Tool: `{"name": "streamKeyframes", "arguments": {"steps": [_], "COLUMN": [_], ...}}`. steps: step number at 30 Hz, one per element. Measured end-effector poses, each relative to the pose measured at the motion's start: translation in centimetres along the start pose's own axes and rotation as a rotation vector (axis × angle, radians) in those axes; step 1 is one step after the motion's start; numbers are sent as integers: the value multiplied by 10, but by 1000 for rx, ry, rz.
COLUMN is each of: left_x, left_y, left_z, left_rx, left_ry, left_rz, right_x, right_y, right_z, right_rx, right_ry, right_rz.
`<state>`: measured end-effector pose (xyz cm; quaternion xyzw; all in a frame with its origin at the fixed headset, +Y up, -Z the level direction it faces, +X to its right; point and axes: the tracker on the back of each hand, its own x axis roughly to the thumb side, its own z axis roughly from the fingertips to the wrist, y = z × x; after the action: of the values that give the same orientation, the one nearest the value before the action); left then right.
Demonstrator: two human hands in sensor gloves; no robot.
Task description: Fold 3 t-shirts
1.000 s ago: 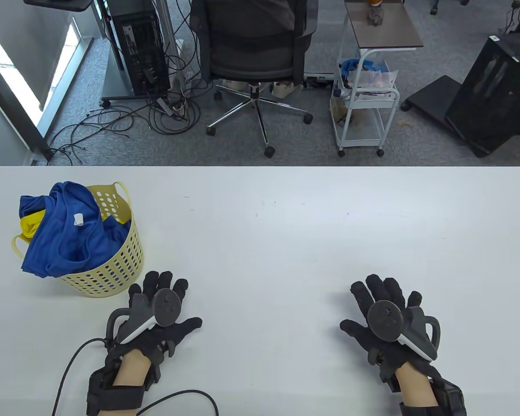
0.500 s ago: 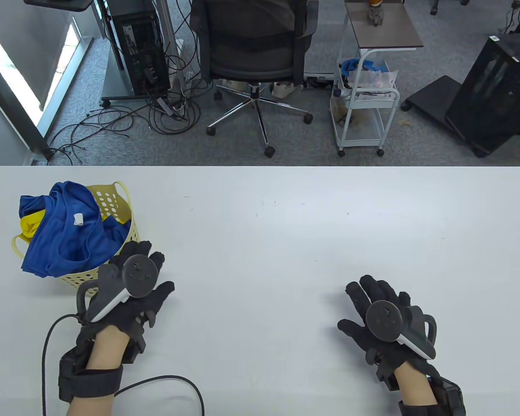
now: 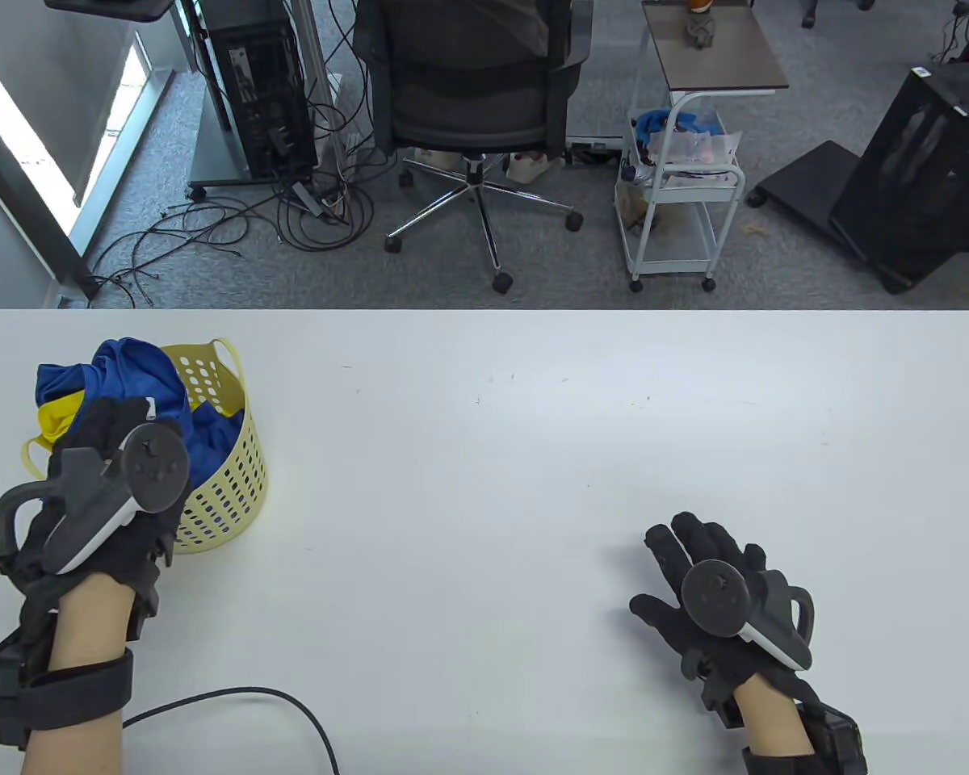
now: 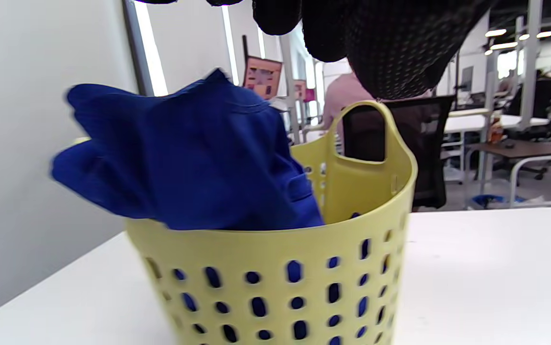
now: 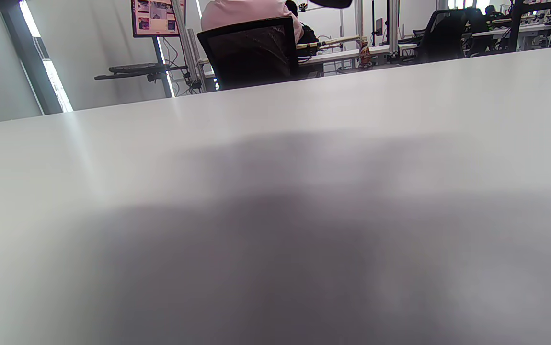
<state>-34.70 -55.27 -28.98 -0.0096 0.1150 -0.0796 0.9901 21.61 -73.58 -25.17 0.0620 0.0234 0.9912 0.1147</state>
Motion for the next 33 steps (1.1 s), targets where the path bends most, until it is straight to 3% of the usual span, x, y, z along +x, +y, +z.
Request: {"name": "streamKeyframes", "arguments": {"steps": [12,21,33], "left_x": [-21,-26,-7], "left_y": [-25,-28,2], "left_z": [-5,-4,-1], "left_rx": [-135,-55,43], "left_ry": [99,96,52], "left_rz": [-113,-92,18], "right_x": [0,1,0], "right_y": [0,1,1], "right_z": [0,-1,-1], "right_rx": [12,20,21], "right_ry": [3,4,9], "right_rz": [-1,3,-2]}}
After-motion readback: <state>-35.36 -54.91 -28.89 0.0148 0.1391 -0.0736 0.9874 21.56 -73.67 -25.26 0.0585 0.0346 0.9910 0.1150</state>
